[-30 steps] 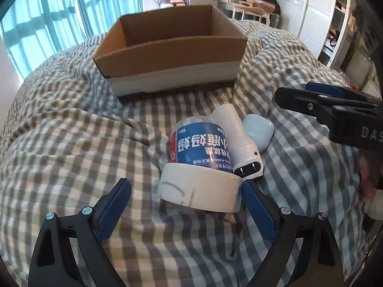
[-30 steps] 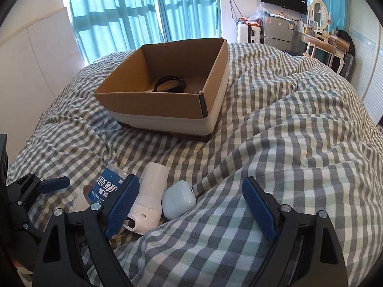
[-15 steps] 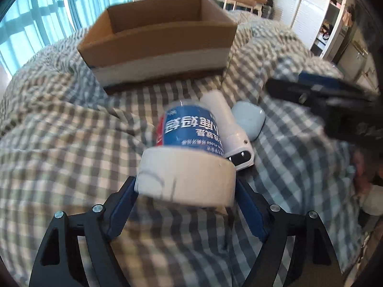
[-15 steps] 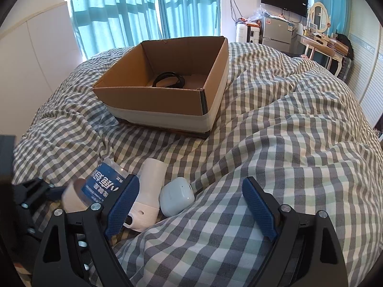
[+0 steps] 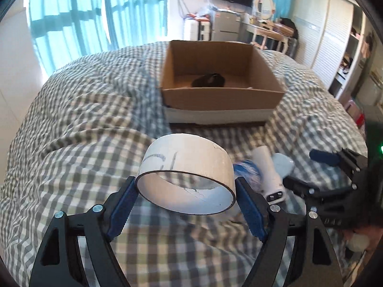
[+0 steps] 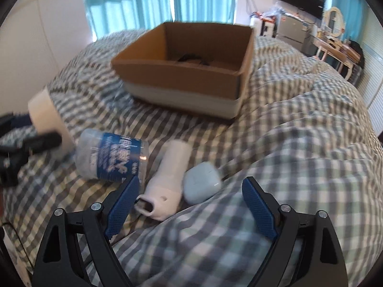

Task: Organize objects
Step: 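Grasp the tape roll with the left gripper while the right grasps the white device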

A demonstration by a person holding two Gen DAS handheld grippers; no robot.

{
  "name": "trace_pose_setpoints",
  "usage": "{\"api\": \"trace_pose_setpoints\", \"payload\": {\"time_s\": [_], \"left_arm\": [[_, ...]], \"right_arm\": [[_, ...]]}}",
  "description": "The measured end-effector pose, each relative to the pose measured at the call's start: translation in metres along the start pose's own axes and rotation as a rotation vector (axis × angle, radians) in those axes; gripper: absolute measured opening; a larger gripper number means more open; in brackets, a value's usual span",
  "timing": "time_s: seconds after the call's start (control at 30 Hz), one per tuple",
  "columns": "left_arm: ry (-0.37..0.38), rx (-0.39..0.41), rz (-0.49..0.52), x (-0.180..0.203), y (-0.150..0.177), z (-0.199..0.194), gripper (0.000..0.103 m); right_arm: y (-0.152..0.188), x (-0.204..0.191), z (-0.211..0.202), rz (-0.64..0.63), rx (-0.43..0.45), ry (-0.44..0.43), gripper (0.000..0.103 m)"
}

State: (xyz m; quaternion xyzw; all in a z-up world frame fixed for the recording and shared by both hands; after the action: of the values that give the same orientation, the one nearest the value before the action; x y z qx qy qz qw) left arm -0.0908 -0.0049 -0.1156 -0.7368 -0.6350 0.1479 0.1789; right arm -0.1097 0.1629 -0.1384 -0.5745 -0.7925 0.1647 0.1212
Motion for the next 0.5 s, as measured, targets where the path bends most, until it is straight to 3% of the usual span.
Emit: {"api": "trace_pose_setpoints", "payload": {"time_s": [0.1, 0.2, 0.5], "left_arm": [[0.013, -0.012, -0.014, -0.006, 0.004, 0.009, 0.083], [0.027, -0.022, -0.026, -0.012, 0.007, 0.015, 0.083], [0.075, -0.015, -0.037, -0.018, 0.012, 0.02, 0.083]], "right_arm": [[0.001, -0.013, 0.014, -0.025, -0.051, -0.025, 0.073], [0.001, -0.025, 0.028, -0.056, -0.096, 0.01, 0.069], [-0.001, -0.05, 0.059, -0.138, -0.168, 0.117, 0.067]]}}
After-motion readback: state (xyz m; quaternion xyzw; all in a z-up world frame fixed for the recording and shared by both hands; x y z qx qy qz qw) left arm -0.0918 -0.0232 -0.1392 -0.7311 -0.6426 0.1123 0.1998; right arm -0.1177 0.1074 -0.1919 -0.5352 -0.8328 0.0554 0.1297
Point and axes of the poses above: each gripper's, at about its wrist camera, not at the fingertips, and z roughly the way its jaws point, x to its right, y to its underside, the point moved 1 cm from there along z, roughly the way its jaws point, and after that the axes turned 10 degrees about -x, right-handed, at the moved point
